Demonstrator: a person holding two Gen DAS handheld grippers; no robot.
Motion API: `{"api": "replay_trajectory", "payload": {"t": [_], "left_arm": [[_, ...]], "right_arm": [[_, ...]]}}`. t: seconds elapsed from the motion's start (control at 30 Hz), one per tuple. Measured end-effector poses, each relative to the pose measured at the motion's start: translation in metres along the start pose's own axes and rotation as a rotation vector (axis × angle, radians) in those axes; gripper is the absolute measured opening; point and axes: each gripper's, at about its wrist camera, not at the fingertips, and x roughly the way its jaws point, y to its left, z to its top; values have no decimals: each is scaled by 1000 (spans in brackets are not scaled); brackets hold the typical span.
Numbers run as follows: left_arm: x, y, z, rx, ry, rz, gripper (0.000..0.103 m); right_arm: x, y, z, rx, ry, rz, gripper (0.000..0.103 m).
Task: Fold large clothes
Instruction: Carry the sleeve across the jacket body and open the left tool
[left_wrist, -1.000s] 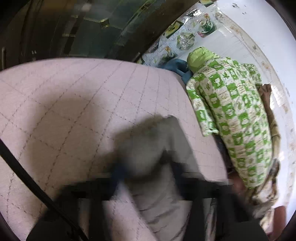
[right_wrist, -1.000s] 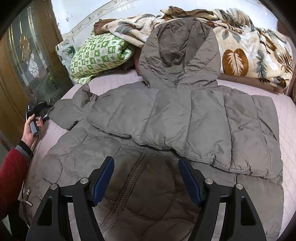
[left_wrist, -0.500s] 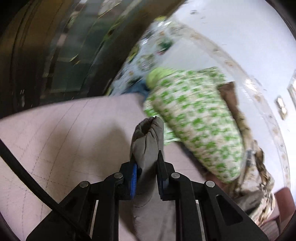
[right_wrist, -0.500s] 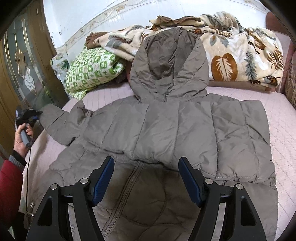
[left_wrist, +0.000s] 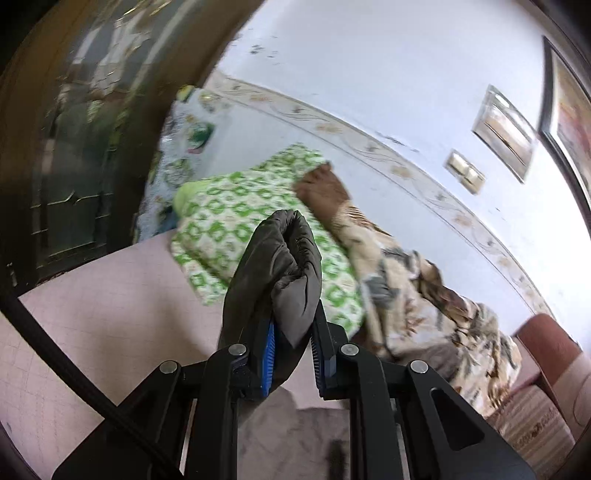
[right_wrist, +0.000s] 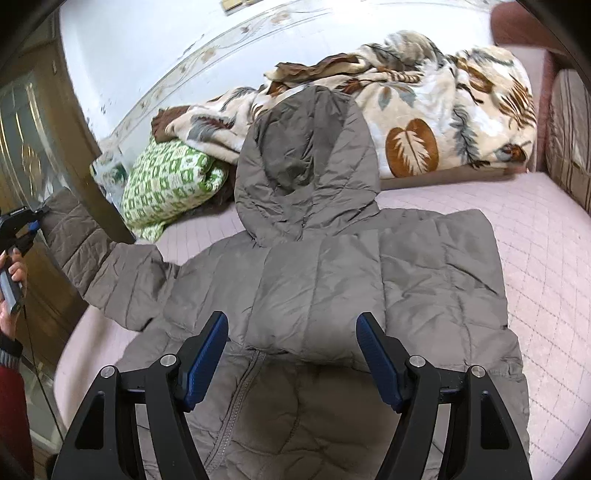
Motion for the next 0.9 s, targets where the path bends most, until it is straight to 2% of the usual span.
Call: {"api": "replay_trajectory", "payload": {"t": [0.2, 0.43, 0.6, 0.9], "left_arm": [[-16, -65, -15, 60, 26, -57, 16], [-32, -151, -38, 144, 54, -142, 16], [-32, -205, -72, 201, 93, -178, 16], [-9, -268, -141, 256, 201, -212, 16]], "right_arm": [[-23, -11, 8, -9, -61, -30, 76], [-39, -36, 12, 55, -109, -10, 76], [-46, -51, 12, 80, -124, -3, 76], [-59, -84, 12, 151, -144, 20, 76]]}}
